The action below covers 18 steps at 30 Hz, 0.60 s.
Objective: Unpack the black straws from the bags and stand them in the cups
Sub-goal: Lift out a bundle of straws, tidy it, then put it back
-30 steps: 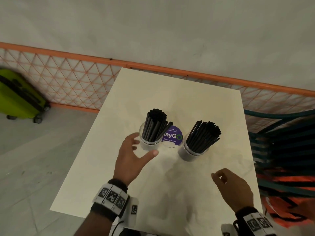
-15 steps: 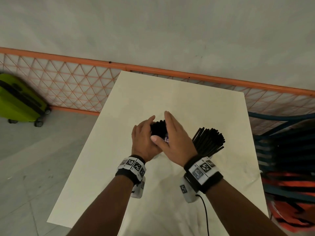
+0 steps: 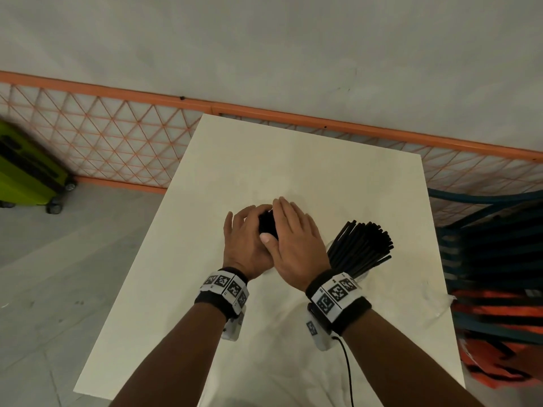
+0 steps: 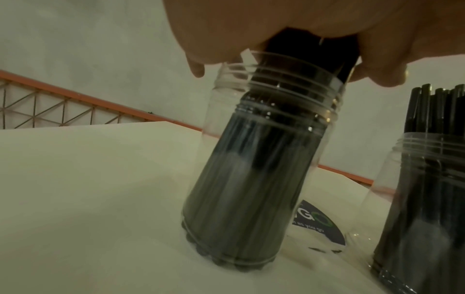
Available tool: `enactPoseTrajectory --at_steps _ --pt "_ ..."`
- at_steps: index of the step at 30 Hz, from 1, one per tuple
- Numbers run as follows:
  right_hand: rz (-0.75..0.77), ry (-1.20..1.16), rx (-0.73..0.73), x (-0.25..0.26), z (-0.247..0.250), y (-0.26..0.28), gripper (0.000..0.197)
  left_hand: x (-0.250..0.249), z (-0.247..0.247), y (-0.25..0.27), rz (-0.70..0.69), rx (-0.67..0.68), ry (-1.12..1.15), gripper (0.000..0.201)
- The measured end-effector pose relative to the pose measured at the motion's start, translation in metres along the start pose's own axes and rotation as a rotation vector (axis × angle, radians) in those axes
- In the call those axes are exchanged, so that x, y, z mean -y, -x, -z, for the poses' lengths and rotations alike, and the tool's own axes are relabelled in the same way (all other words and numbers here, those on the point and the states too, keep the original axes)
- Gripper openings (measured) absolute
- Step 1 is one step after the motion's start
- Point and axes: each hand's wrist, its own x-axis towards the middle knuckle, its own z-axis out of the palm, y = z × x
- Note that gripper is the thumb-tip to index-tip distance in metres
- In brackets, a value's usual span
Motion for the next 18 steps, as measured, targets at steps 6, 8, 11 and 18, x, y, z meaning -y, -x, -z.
enactPoseTrajectory --at_steps 6,8,11,18 --pt "0.024 -0.048 -0.031 0.0040 -0.0013 -0.0027 0.080 -0.0004 0.0028 -0.0049 -0.019 0.105 -0.089 0.071" --pt "0.021 -0.057 -0.022 0.0034 -0.0051 -0.0009 0.079 -0.0014 0.0025 -0.0052 -0.026 0.122 -0.110 0.075" --pt "0.011 -0.093 -0.043 0.0032 -0.0043 -0.0021 0.079 0.0019 0.0031 -0.0059 -0.034 0.119 -0.072 0.080" --pt "-0.131 -0.431 -0.073 0.0040 -0.0029 -0.0030 0.085 0.0036 0.0043 -0.0036 -0.039 0.047 -0.046 0.073"
